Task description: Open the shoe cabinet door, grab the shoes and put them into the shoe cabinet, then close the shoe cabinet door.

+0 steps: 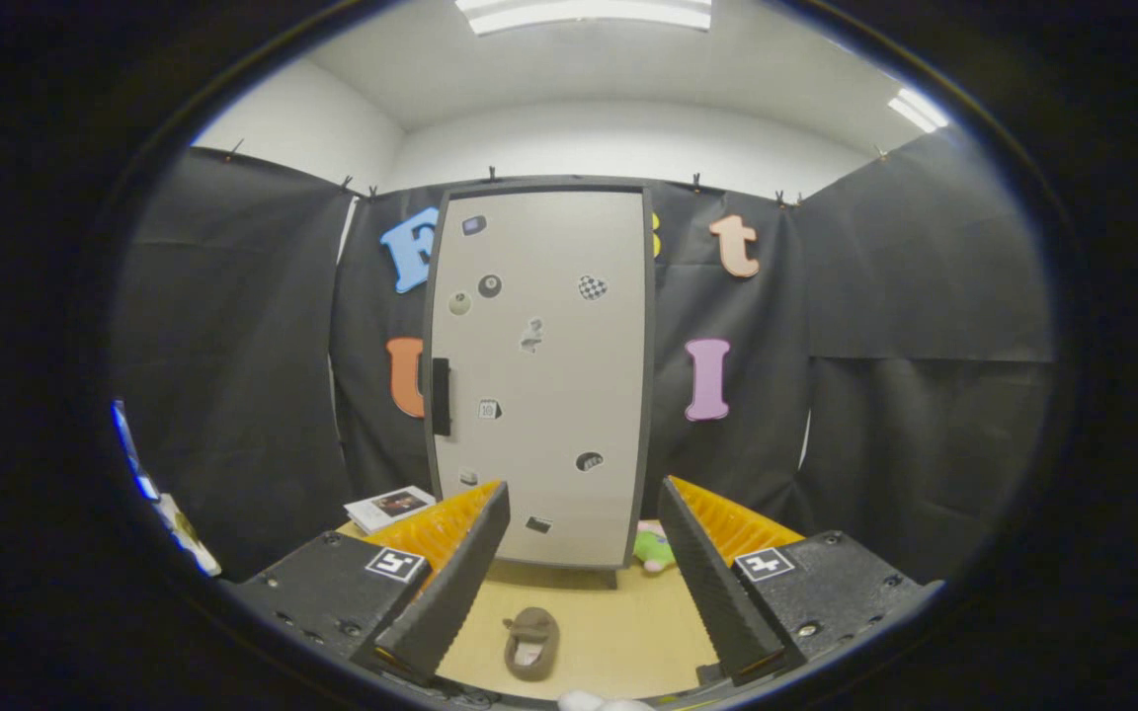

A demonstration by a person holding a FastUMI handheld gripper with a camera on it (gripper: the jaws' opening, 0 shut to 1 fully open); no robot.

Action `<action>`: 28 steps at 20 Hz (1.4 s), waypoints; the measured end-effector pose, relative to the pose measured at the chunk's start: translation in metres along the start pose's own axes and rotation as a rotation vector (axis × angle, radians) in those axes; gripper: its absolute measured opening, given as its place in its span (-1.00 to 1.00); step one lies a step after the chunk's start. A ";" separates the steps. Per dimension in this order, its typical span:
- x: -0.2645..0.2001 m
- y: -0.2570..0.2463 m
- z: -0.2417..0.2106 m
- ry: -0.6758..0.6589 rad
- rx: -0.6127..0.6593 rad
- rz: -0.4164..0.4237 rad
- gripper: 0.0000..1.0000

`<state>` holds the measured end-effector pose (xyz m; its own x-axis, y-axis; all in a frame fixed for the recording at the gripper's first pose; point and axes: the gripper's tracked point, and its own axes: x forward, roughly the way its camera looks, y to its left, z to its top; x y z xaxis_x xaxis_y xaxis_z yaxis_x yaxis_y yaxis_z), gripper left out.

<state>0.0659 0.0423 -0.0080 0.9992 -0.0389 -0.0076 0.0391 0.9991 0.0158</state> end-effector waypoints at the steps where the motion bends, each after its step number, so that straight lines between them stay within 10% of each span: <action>1: 0.012 0.007 -0.001 0.000 0.005 0.005 0.98; 22: 0.304 0.217 0.010 0.048 0.018 0.200 0.92; 28: 0.342 0.229 -0.008 0.116 0.057 0.133 0.39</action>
<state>0.4166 0.2583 -0.0153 0.9882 0.0993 -0.1165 -0.0902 0.9926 0.0808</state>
